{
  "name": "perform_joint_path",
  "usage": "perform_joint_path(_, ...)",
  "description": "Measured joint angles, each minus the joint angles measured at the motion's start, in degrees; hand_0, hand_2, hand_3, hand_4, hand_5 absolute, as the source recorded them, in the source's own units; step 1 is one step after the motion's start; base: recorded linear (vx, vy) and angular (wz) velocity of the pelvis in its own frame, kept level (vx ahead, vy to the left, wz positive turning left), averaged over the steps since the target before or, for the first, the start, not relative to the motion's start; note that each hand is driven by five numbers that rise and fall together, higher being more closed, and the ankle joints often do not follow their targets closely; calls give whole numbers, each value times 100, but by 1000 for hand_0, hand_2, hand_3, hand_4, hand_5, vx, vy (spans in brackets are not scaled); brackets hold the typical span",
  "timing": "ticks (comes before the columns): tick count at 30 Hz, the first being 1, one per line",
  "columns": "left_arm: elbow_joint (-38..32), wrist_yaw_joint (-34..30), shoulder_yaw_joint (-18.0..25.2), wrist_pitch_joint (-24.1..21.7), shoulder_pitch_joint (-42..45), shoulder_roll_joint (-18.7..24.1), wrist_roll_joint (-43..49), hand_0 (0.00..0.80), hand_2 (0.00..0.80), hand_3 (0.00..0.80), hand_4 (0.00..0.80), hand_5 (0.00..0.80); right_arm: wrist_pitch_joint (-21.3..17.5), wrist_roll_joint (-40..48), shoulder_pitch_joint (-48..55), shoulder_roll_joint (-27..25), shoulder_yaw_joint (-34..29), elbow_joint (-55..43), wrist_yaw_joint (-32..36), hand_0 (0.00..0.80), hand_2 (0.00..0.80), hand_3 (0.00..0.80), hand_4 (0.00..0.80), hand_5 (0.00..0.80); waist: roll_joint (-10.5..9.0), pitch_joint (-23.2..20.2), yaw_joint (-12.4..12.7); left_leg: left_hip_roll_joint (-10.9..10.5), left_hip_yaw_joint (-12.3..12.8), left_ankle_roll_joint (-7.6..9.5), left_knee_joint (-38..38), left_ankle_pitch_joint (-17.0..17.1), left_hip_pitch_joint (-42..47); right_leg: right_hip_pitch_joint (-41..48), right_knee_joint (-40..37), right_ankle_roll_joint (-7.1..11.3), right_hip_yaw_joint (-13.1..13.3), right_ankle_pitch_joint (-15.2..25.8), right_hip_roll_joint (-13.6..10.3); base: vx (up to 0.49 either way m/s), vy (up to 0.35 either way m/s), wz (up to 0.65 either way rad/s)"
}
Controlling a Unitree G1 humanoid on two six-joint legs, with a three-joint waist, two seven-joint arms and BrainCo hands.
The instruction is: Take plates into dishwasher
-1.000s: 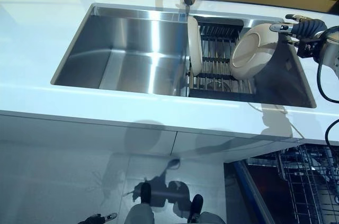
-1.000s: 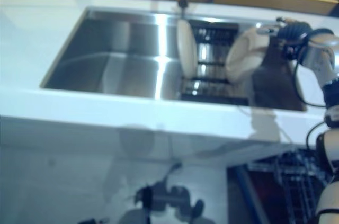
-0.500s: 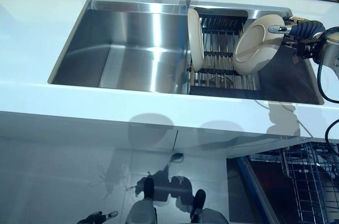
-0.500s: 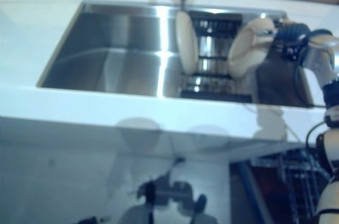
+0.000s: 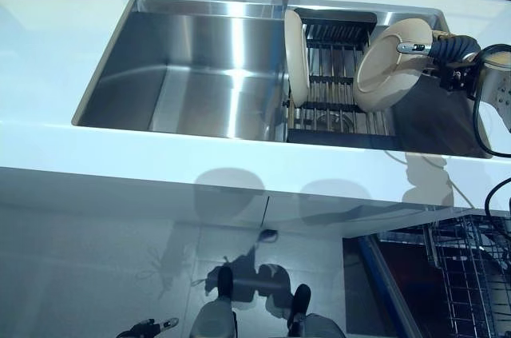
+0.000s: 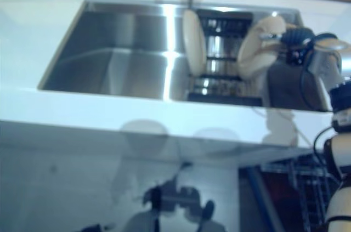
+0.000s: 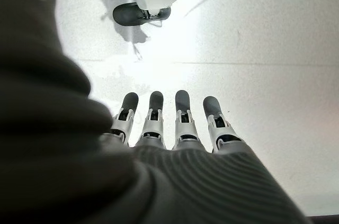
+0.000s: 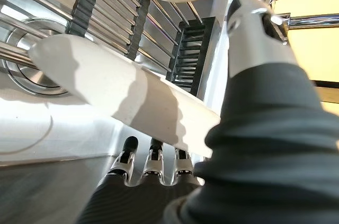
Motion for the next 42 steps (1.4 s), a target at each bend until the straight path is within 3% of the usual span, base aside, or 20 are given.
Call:
perform_joint_path(1, 0, 0, 0, 0, 0, 0, -14, 0, 0, 0, 0, 0, -1, -2, 0, 1, 0, 0, -18, 800, 800, 800, 800, 800, 1, 1, 6, 0, 0, 0, 0, 0, 0, 0, 0, 0, -1, 0, 0, 0, 0, 0)
perform_joint_path(15, -28, 2, -1, -11, 2, 0, -96, 0, 0, 0, 0, 0, -139, -140, -1, 5, -12, -5, -527, 800, 800, 800, 800, 800, 9, 6, 188, -5, -31, 2, 1, 2, 2, 24, 0, 0, -37, 0, -1, 1, -1, 1)
perform_joint_path(25, -11, 19, -2, -63, 7, -21, -86, 0, 0, 0, 0, 0, -474, -243, -55, -59, -14, -39, -952, 800, 800, 800, 800, 800, -27, -2, 138, 0, -37, 3, -2, 3, 232, 269, -2, 1, -64, -2, 4, 20, -3, 1)
perform_joint_path(36, 36, 54, 1, -59, 54, -19, -16, 0, 0, 0, 0, 0, -539, -256, -221, -504, -14, -262, -1082, 800, 800, 800, 800, 800, -396, -412, 98, 1, 34, 5, -6, 2, 416, 423, -3, 3, -11, -6, -3, 39, 15, -2)
perform_joint_path(42, 35, 78, 1, 15, 108, -20, 35, 0, 0, 0, 0, 0, -462, -581, -244, -609, 36, -596, -826, 800, 800, 800, 800, 800, -442, -772, -25, 18, 147, 3, -11, -5, 532, 478, -4, 2, 87, -6, 3, 1, 9, -8)
